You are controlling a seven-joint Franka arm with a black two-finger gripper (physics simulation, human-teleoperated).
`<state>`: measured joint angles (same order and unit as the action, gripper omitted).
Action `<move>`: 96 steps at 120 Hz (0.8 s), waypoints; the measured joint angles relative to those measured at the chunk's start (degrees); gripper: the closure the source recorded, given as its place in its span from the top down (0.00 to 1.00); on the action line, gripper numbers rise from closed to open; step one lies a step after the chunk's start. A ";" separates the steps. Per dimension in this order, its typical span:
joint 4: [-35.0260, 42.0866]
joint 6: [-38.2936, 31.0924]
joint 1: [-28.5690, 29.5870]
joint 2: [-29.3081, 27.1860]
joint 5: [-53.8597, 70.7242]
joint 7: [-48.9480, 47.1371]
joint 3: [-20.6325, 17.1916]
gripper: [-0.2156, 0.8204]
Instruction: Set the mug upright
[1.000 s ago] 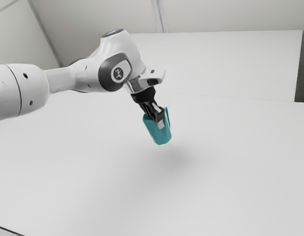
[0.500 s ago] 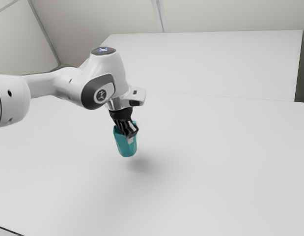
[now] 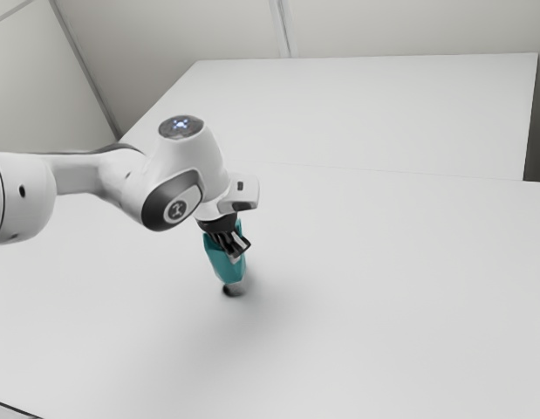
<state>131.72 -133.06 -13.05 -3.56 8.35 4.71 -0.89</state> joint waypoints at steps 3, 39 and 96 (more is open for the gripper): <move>0.23 -0.74 0.03 0.02 0.04 -0.30 0.00 0.04; 2.65 -6.70 0.04 -0.08 0.14 -3.28 -0.01 0.04; 6.37 -9.04 1.63 -1.16 0.14 -6.18 -0.01 0.04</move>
<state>138.10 -142.11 -11.42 -4.73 8.48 -1.47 -0.90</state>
